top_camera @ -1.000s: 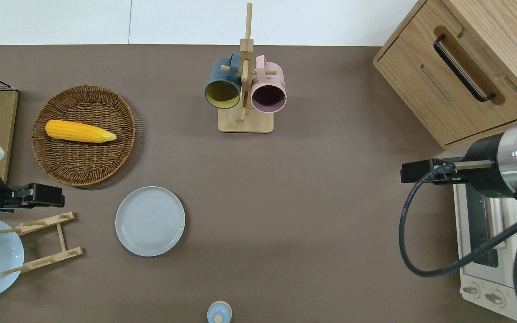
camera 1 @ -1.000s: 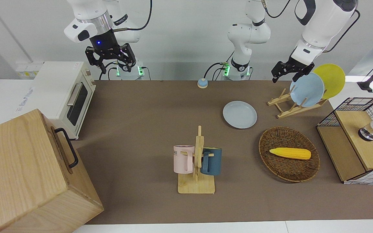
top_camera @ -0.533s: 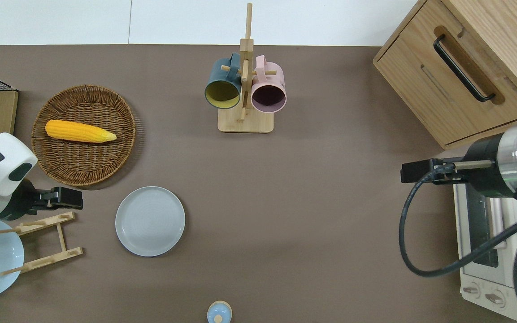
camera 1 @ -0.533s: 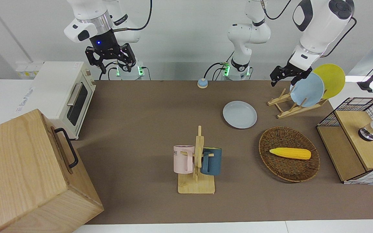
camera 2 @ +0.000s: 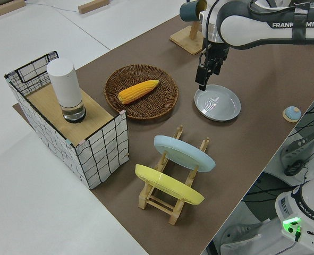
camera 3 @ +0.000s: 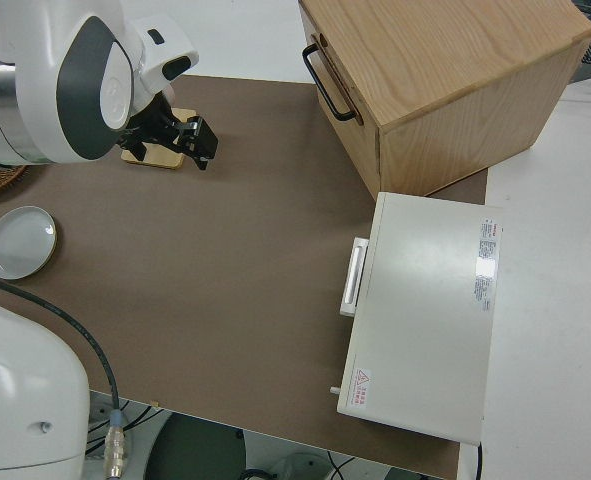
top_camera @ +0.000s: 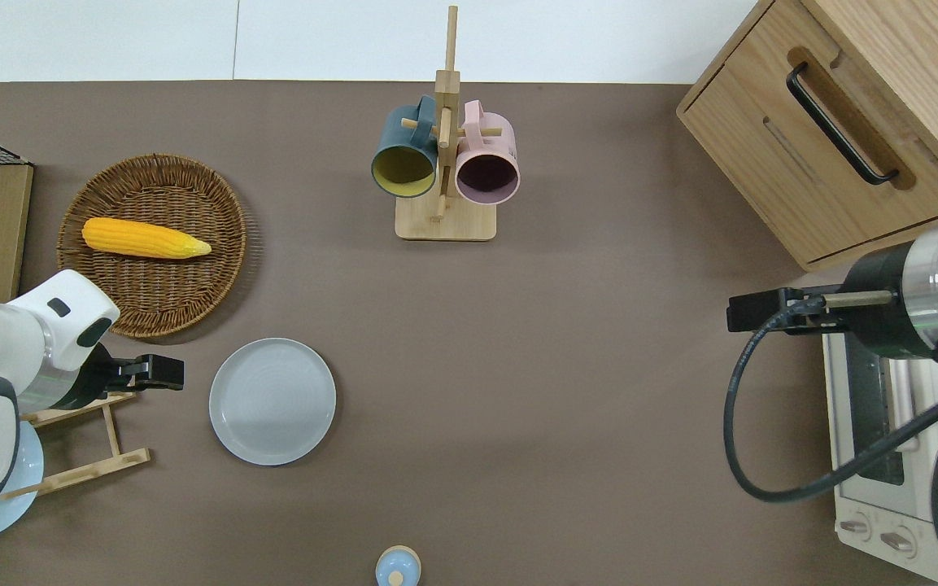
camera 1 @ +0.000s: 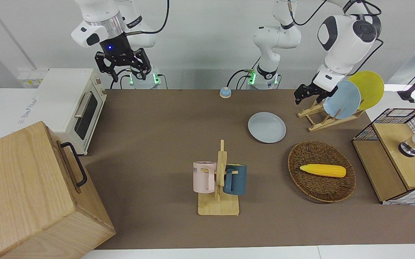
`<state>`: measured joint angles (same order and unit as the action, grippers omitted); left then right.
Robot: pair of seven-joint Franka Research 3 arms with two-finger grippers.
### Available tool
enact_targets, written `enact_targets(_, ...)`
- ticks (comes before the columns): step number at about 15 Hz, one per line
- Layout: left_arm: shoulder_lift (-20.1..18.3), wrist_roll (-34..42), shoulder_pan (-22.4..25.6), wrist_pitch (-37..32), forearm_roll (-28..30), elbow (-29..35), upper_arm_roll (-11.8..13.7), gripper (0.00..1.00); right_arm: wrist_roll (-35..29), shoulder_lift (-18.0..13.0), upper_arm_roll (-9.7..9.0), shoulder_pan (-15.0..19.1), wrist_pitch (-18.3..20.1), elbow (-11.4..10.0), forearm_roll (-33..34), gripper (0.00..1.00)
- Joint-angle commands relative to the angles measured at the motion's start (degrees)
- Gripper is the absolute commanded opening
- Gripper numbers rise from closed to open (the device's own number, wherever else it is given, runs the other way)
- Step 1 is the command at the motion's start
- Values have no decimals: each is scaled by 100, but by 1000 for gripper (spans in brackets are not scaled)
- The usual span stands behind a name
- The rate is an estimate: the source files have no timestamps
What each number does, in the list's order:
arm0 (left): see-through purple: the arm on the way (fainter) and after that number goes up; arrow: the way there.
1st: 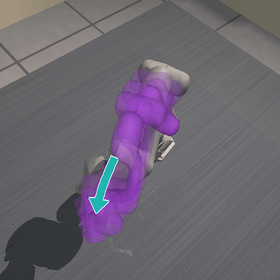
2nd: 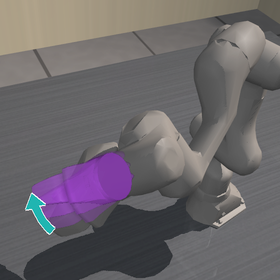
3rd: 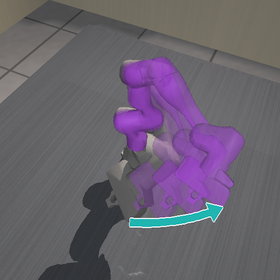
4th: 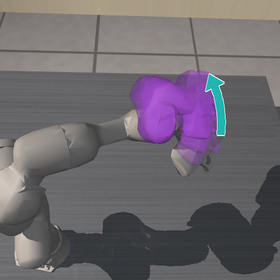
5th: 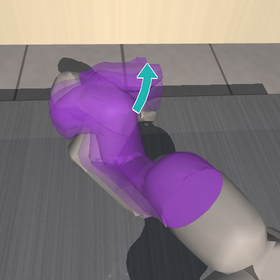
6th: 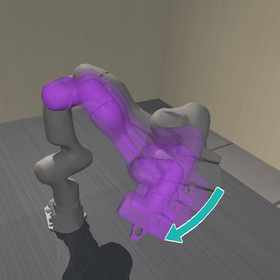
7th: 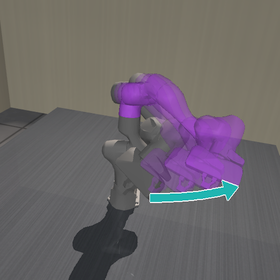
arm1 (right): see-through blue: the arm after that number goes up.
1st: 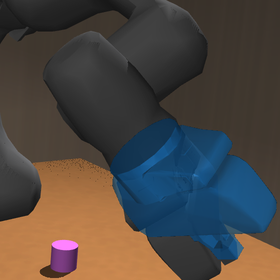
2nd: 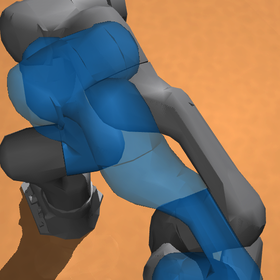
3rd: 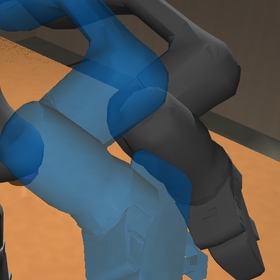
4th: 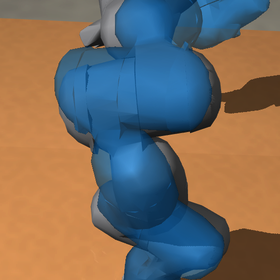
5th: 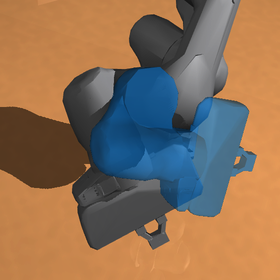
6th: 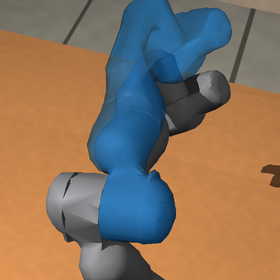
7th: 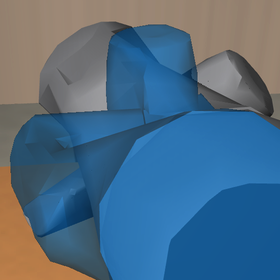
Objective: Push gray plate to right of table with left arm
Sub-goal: 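Move the left gripper toward the edge of the gray plate, then lower the left gripper against the plate's rim nearest the basket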
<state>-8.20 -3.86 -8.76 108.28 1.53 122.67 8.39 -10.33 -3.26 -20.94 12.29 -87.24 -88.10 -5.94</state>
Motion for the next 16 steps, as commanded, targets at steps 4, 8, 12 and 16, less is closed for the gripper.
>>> enact_targets(4, -191, -62, -91, 816, 50, 889, 31, 993, -12, 36, -15, 37, 31, 83, -92, 996)
enact_targets(8, -200, -71, -91, 1300, 50, 1312, 31, 991, -12, 36, -24, 37, 31, 83, -92, 996)
enact_targets(12, -156, -36, -91, 2046, 50, 1838, 31, 993, -12, 36, -24, 37, 31, 83, -92, 996)
enact_targets(16, -94, -71, -135, 2565, 50, 2208, 22, 991, -12, 36, -15, 37, 31, 83, -92, 996)
